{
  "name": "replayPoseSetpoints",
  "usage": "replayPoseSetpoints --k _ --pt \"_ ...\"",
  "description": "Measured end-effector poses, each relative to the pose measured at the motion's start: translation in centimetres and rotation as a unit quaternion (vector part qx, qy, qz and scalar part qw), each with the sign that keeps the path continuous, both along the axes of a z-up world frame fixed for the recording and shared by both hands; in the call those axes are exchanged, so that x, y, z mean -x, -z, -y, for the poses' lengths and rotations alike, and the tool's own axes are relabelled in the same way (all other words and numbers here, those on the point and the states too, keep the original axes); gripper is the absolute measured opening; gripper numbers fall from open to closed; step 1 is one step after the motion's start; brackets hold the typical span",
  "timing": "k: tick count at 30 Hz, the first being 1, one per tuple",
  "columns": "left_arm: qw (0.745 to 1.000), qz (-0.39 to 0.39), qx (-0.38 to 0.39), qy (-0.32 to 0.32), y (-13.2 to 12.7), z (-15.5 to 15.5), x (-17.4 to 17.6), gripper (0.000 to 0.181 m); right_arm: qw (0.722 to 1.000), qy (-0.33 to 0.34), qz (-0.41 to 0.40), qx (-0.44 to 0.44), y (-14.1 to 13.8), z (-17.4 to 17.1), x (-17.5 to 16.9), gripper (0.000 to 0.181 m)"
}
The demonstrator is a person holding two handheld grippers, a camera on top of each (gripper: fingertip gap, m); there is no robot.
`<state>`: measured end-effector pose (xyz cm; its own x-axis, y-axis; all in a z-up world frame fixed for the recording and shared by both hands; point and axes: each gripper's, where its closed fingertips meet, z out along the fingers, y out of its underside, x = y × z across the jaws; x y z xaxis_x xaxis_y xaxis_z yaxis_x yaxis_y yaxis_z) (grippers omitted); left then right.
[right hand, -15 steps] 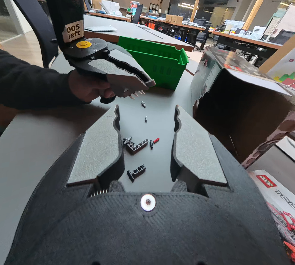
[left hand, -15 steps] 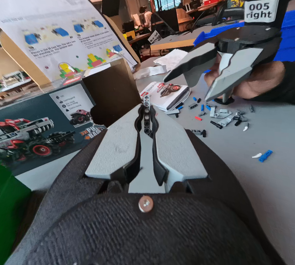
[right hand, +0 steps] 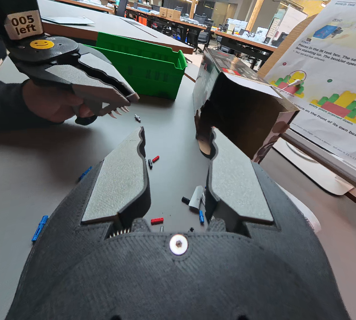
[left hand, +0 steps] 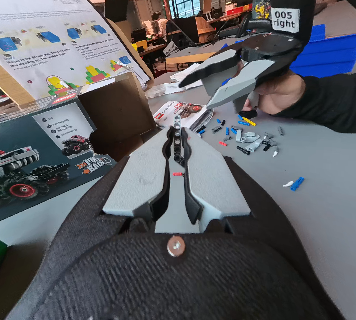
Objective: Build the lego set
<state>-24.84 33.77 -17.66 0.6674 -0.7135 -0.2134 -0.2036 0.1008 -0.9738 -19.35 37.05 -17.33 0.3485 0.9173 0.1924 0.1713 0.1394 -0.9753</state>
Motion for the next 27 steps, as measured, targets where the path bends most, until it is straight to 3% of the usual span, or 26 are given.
replayPoseSetpoints --k 6,9,10,13,16,20,24,27 --pt "0.997 0.077 0.017 -0.024 -1.1 0.4 2.2 0.005 1.000 -0.001 -0.011 0.016 0.3 -0.1 -0.2 0.065" --pt "0.991 0.124 0.042 0.016 -1.6 1.5 2.3 0.005 0.999 0.000 -0.033 -0.027 -1.0 0.4 -0.5 0.043" --pt "0.989 0.134 0.051 0.023 -1.7 1.6 2.4 0.005 0.998 0.009 -0.050 -0.040 -1.7 0.5 -0.8 0.045" --pt "0.990 0.129 0.054 0.032 -1.7 2.0 2.1 0.005 0.995 0.038 -0.076 -0.043 -2.7 0.0 -1.8 0.054" --pt "0.984 0.135 0.090 0.067 -1.3 2.1 1.2 0.005 0.999 0.001 -0.044 0.031 -1.3 0.6 -1.2 0.059" --pt "0.983 0.113 0.125 0.070 -0.1 2.1 0.4 0.005 0.995 -0.048 -0.036 0.073 -0.6 2.3 -0.1 0.050" --pt "0.990 0.072 0.099 0.071 0.0 2.3 -0.6 0.005 0.996 -0.067 0.002 0.057 0.5 3.4 0.9 0.050" --pt "0.986 0.052 0.118 0.102 0.9 3.0 -2.1 0.005 0.994 -0.085 0.016 0.068 1.5 4.0 1.4 0.046"
